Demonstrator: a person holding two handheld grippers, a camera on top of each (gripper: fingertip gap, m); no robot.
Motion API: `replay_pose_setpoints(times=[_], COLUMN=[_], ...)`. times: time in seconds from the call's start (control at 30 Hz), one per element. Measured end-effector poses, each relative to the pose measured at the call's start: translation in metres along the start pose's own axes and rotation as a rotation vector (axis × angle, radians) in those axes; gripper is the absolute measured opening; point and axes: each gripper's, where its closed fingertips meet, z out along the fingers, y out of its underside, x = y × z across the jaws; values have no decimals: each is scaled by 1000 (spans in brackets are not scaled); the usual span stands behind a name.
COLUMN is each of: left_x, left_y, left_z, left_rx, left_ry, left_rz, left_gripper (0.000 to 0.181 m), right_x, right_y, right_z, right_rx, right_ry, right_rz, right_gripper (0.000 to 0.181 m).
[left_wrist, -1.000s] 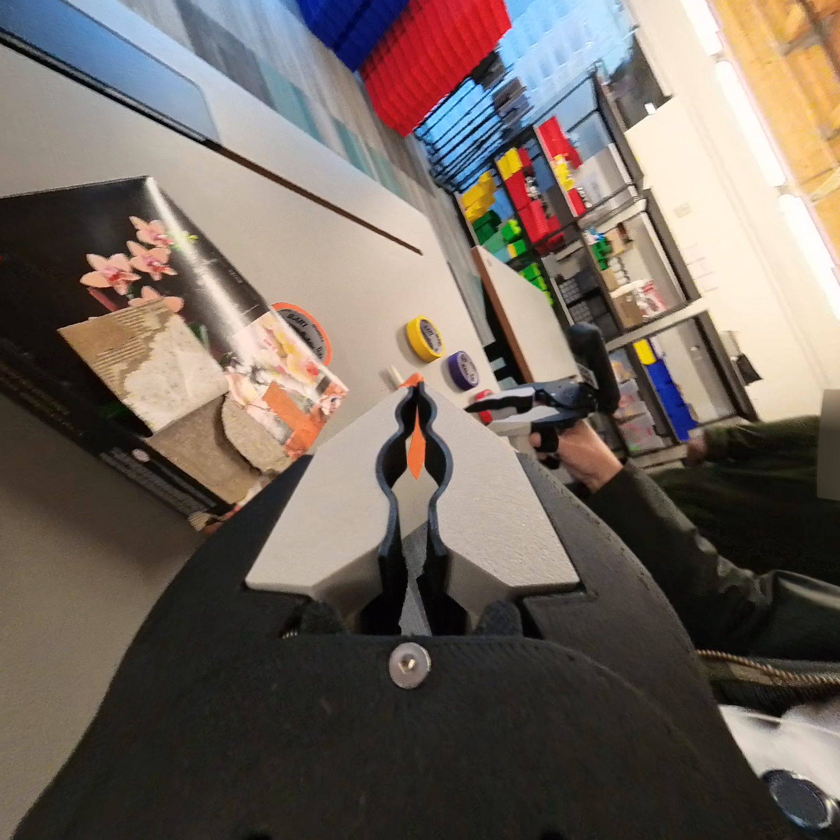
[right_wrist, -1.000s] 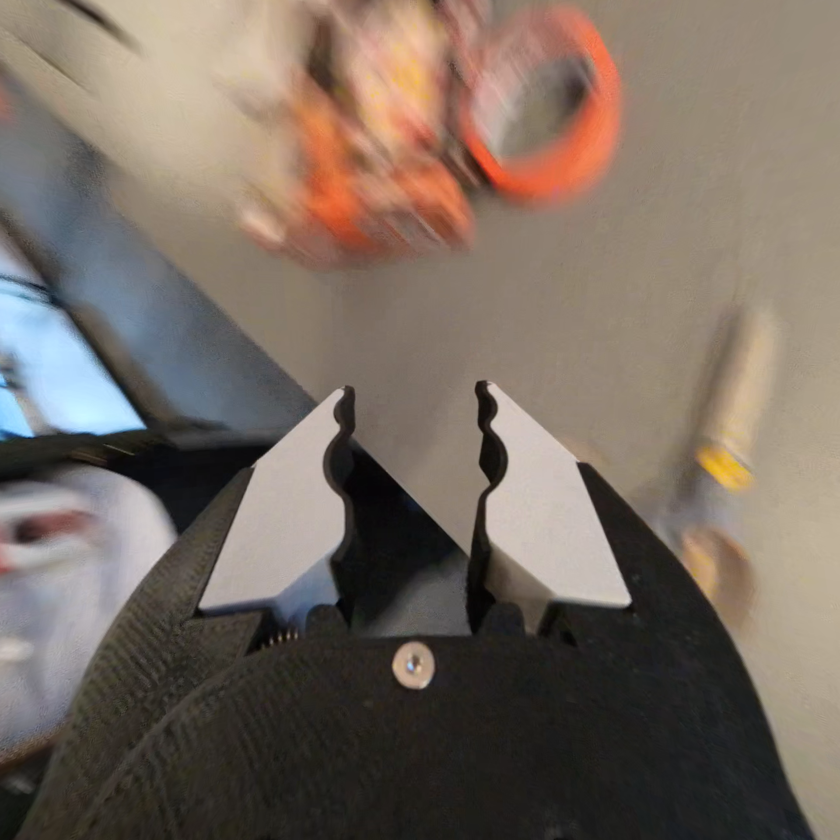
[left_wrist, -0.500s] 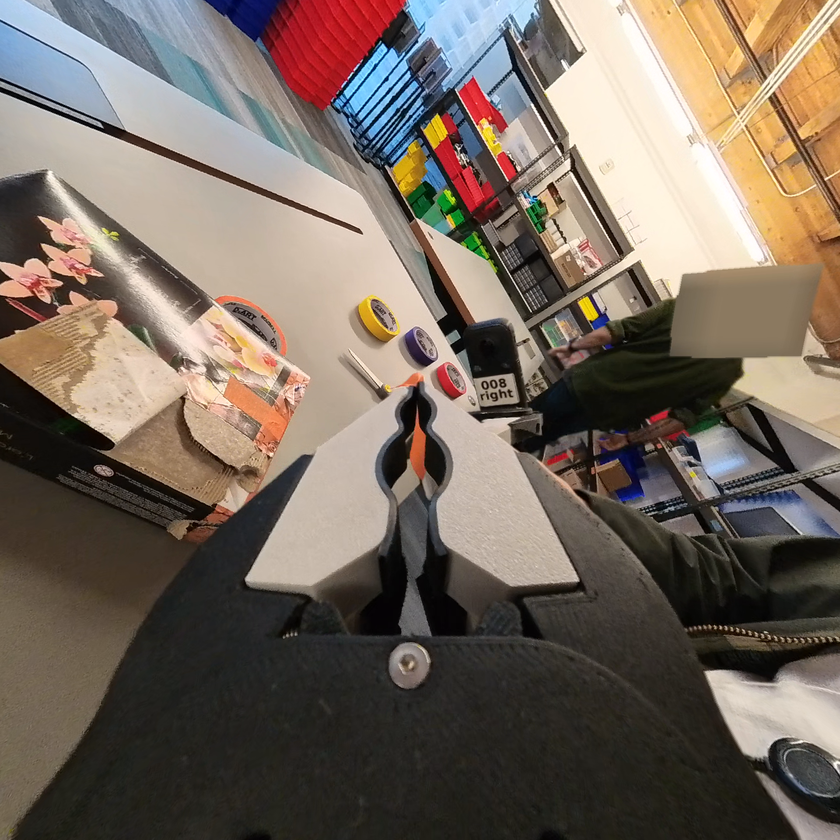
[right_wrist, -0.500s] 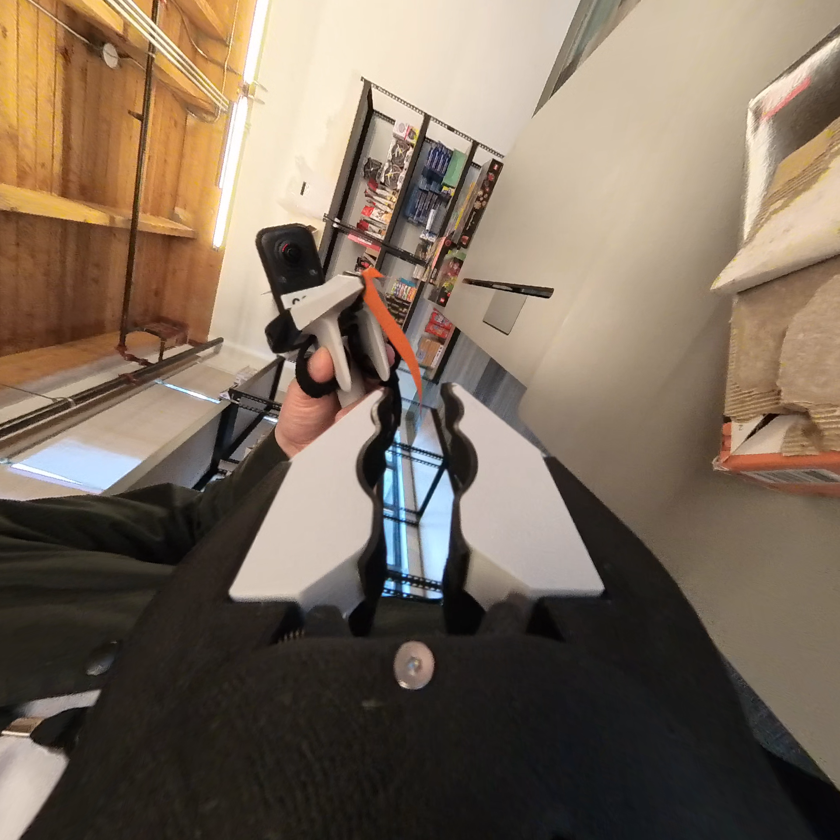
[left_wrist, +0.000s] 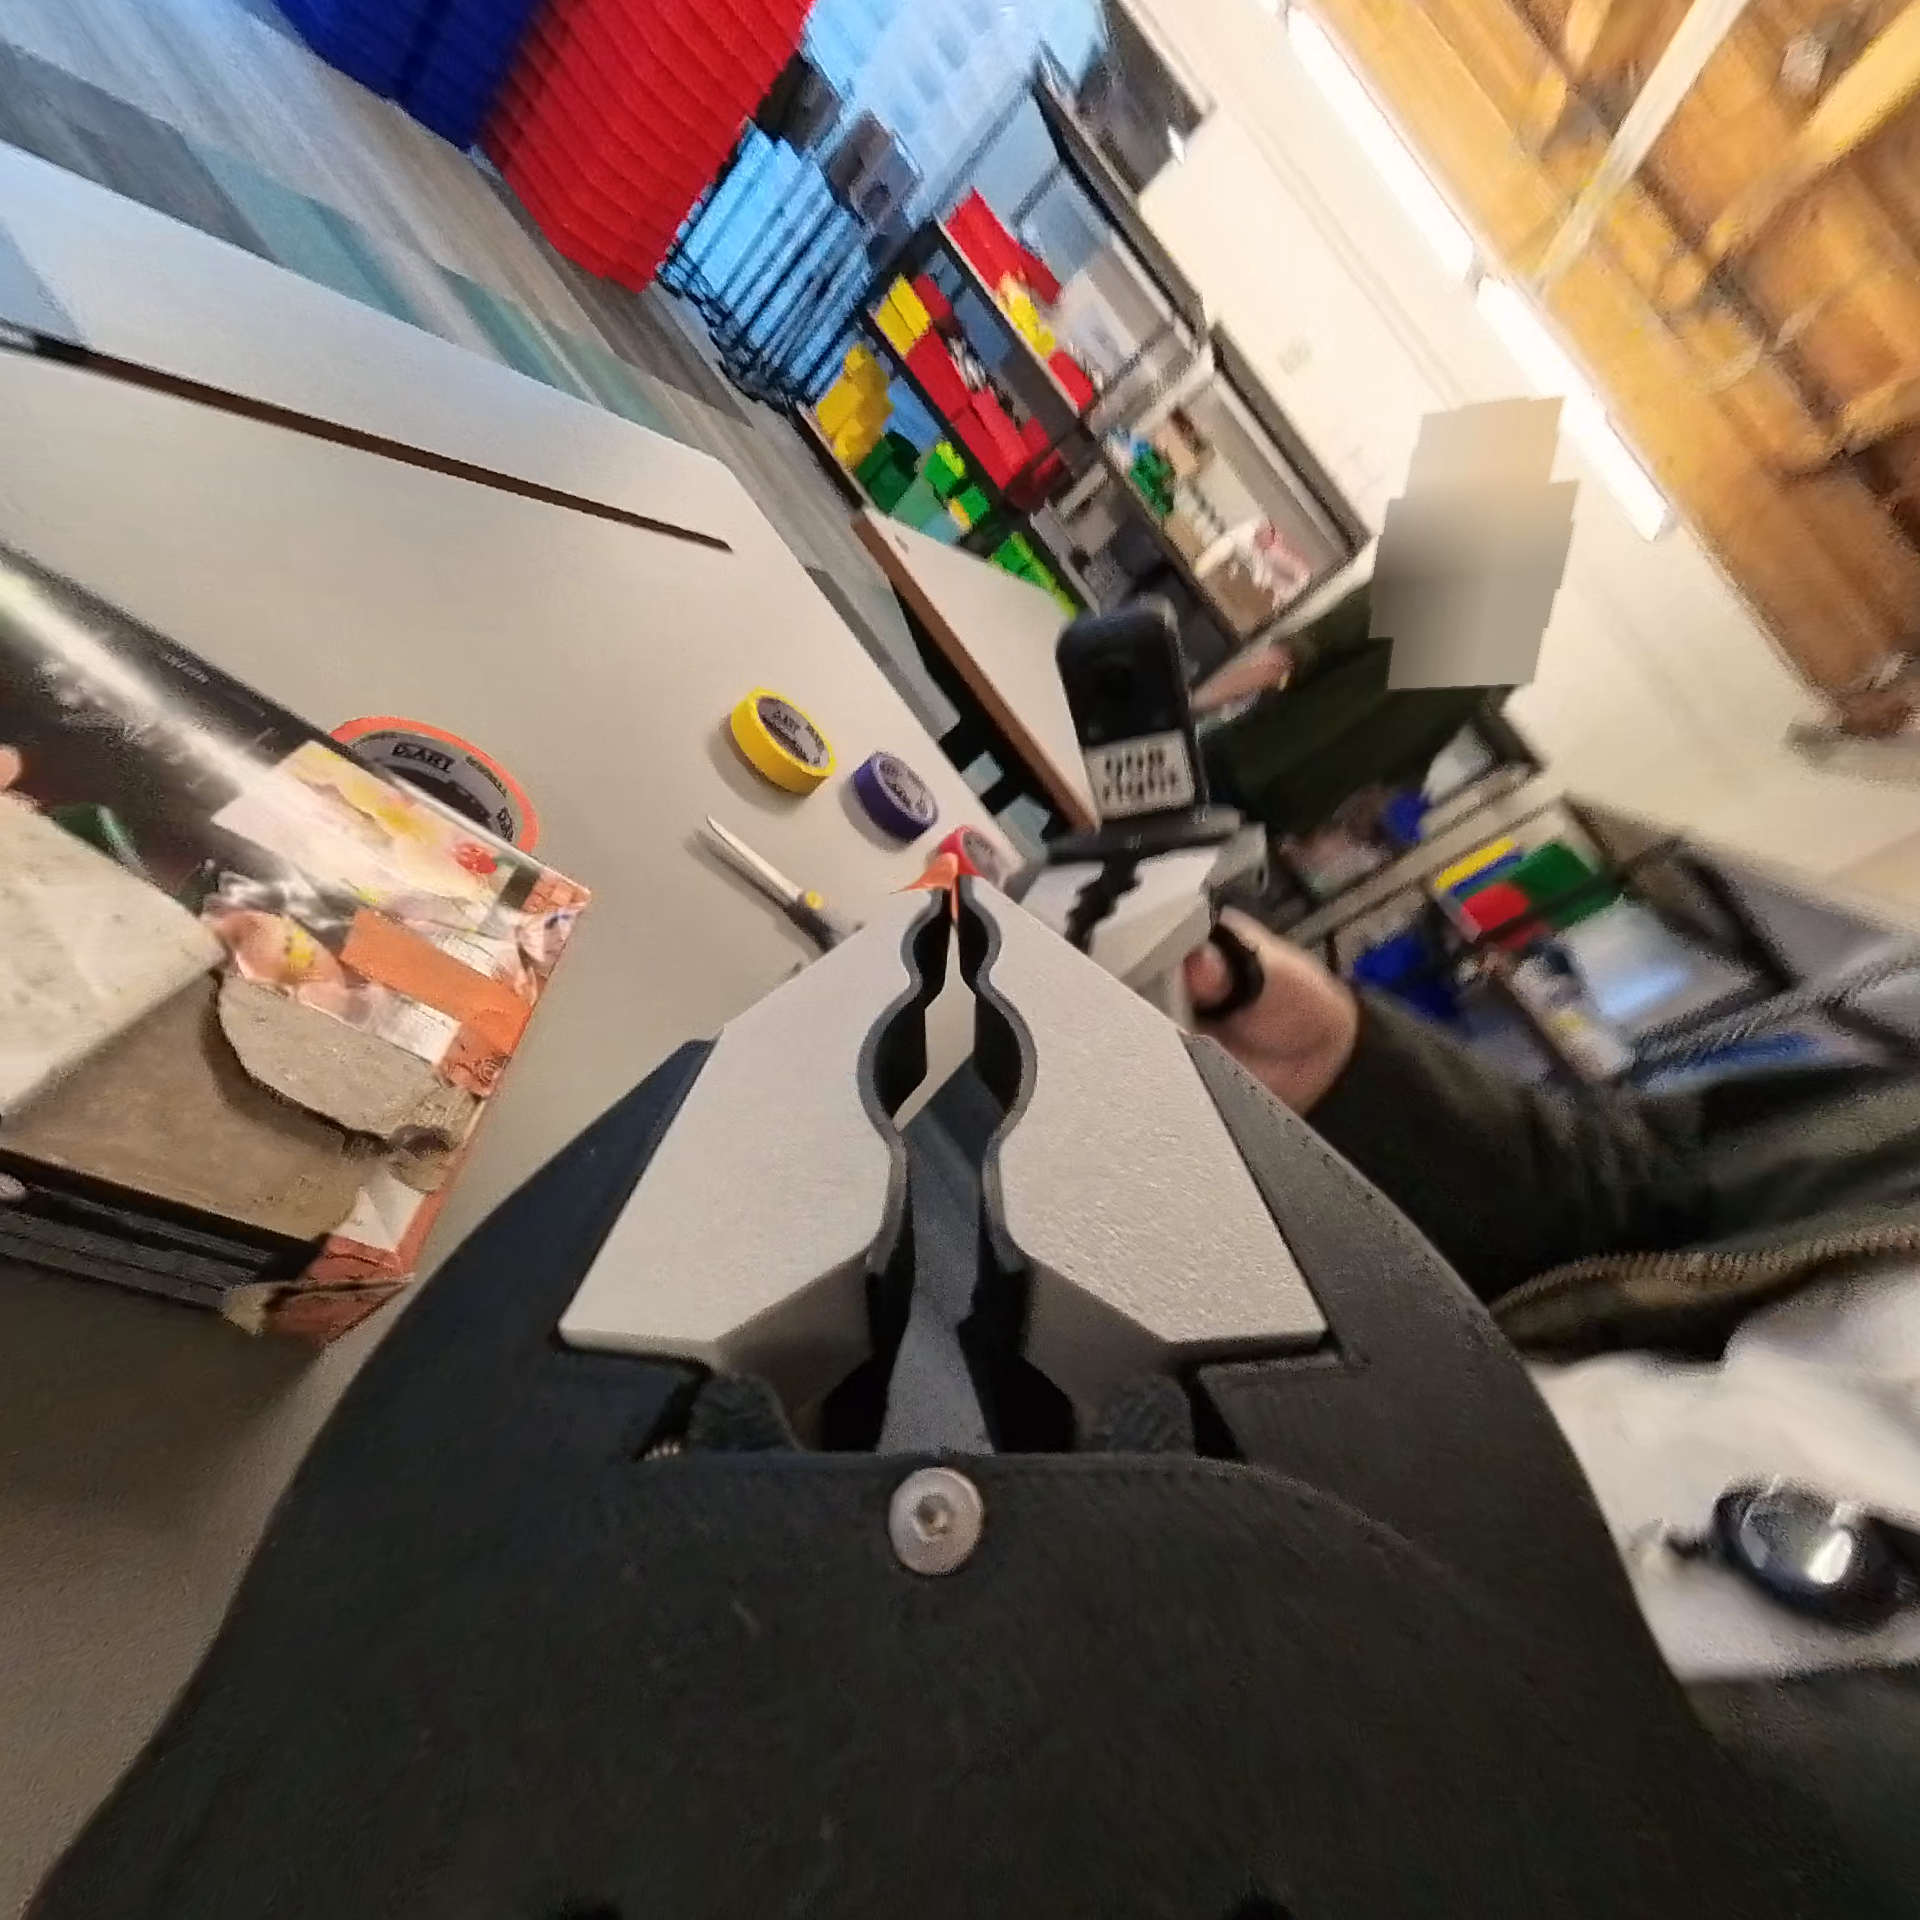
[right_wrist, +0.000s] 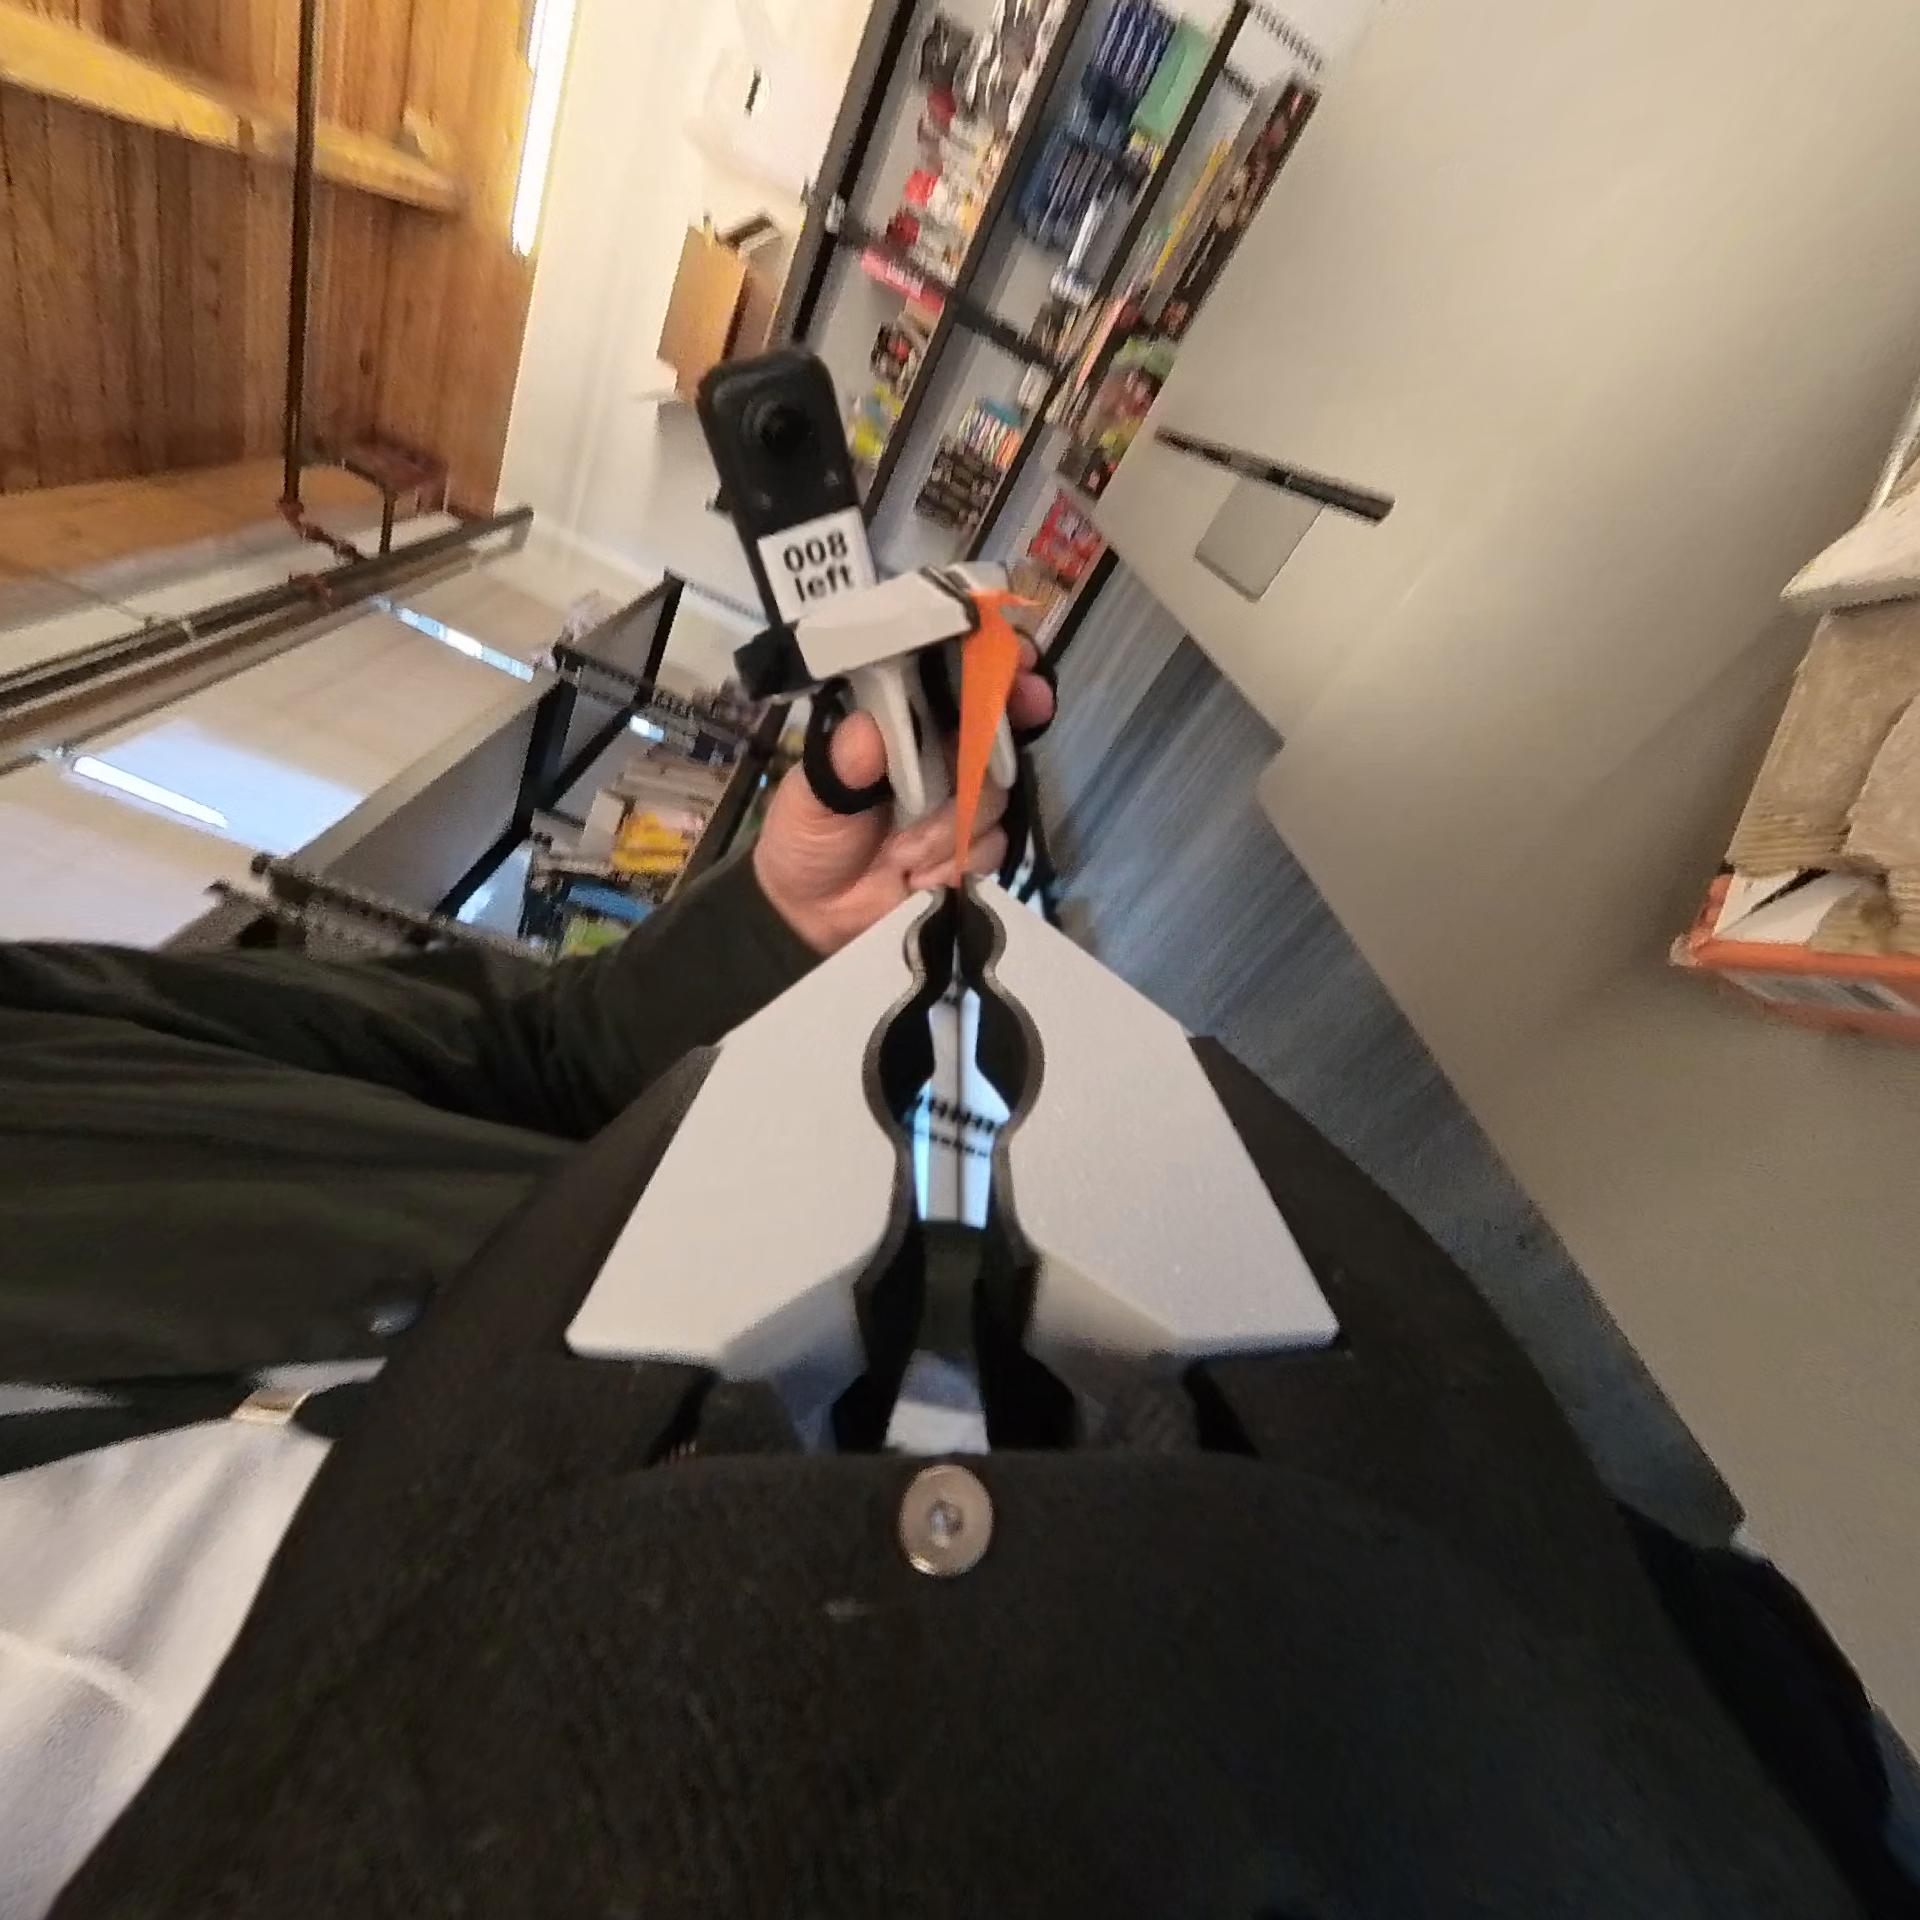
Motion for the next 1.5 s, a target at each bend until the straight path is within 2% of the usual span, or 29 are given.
replay_pose_setpoints(times=[0.1,0.17,0.2,0.23,0.3,0.37,0.43,0.53,0.63,0.73,0.9,1.03,1.2,1.5], left_x=[24,39,39,28,33,55,76,118,168,207,244,242,241,238], left_y=[28,41,42,33,9,-12,-13,-2,5,10,16,18,27,36], left_z=[5,9,11,7,-12,-32,-41,-33,-19,-6,17,37,58,76], left_rx=[-155,-210,-208,-159,8,183,233,219,198,148,49,47,20,-11], left_ry=[15,24,-17,-121,-123,27,133,276,431,459,354,241,310,318], left_rz=[223,265,262,263,218,108,91,114,149,290,590,743,735,786], left_gripper=[0,3,10,30,25,20,22,29,32,32,34,38,35,24], right_x=[-18,-26,-31,-35,-43,-61,-87,-113,-133,-160,-181,-192,-196,-199], right_y=[13,23,27,32,29,26,23,7,-16,-25,-24,-26,-25,-27], right_z=[-26,-40,-47,-56,-73,-87,-97,-111,-125,-133,-142,-147,-149,-147], right_rx=[-154,-272,-327,-391,-432,-488,-529,-542,-517,-492,-507,-481,-493,-500], right_ry=[-20,19,37,61,119,128,113,203,374,467,508,523,537,520], right_rz=[-8,-71,-106,-135,-209,-411,-690,-1090,-1499,-1798,-1858,-1867,-1889,-1887], right_gripper=[0,0,0,0,0,0,0,0,0,0,0,0,0,0])
